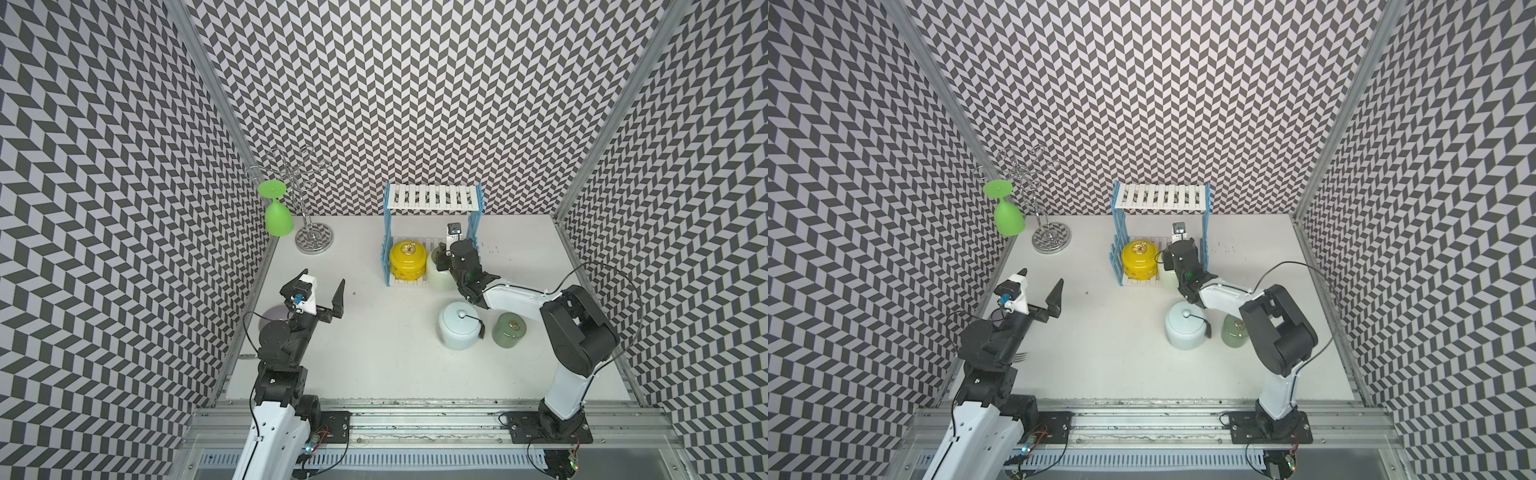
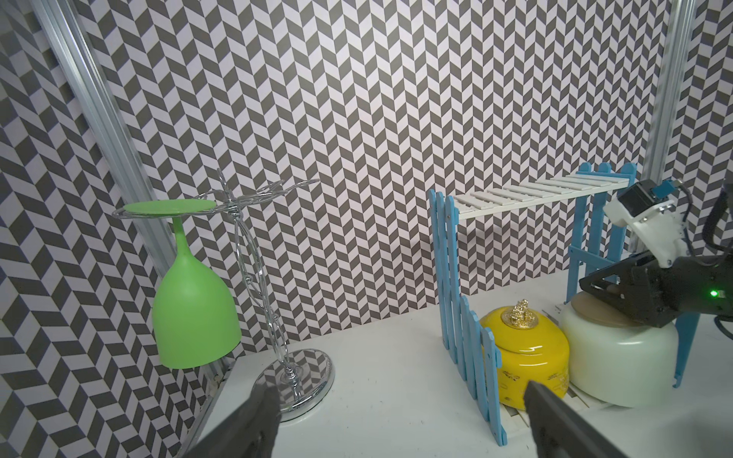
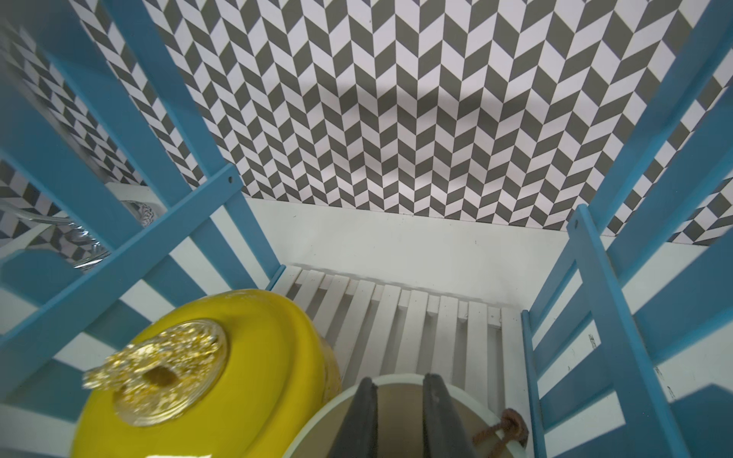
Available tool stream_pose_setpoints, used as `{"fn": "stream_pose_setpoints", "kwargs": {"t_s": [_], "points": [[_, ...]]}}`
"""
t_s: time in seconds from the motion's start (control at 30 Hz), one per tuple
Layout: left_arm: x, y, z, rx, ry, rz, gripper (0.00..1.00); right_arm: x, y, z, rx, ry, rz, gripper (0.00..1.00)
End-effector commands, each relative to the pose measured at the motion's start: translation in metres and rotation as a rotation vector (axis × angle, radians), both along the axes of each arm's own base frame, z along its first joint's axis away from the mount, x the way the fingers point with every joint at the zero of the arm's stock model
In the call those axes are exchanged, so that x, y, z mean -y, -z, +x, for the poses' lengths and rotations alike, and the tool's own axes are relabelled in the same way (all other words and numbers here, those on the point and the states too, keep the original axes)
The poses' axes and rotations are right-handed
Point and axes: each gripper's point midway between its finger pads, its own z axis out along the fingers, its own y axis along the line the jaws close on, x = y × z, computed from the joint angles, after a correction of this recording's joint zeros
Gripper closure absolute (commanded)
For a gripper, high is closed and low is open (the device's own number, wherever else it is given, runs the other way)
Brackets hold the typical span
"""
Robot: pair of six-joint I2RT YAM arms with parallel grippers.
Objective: Remove the tea canisters from the shelf
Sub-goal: Pick up the tea canister from the shelf.
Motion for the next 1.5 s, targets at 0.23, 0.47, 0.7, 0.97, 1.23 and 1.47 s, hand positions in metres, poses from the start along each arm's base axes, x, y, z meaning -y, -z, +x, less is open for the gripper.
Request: {"fn": "stream_pose_setpoints", "kwargs": {"t_s": [0.23,0.47,0.7,0.97,1.23,1.47], "points": [[0.000,-0.005,-0.001,0.020,0.001,0.001,0.00,-0.011,-0.145,-0.038,0.310,-0.071,0.177,1.00],[-0.003,-0.004,0.000,0.023,-0.012,0.004,0.00,-0.017,-0.182,-0.065,0.372,-0.123,0.200,1.00],[-0.004,-0.002,0.000,0.018,-0.019,0.012,0.00,-0.032,-0.209,-0.095,0.396,-0.200,0.232,1.00],[-0.003,-0.002,0.000,0.020,-0.016,0.012,0.00,-0.055,-0.222,-0.131,0.385,-0.300,0.268,1.00],[-0.004,-0.003,0.001,0.013,-0.018,0.007,0.00,-0.095,-0.210,-0.172,0.358,-0.450,0.296,1.00],[-0.002,-0.002,0.001,0.019,-0.012,0.010,0.00,-0.125,-0.181,-0.198,0.341,-0.563,0.289,1.00]]}}
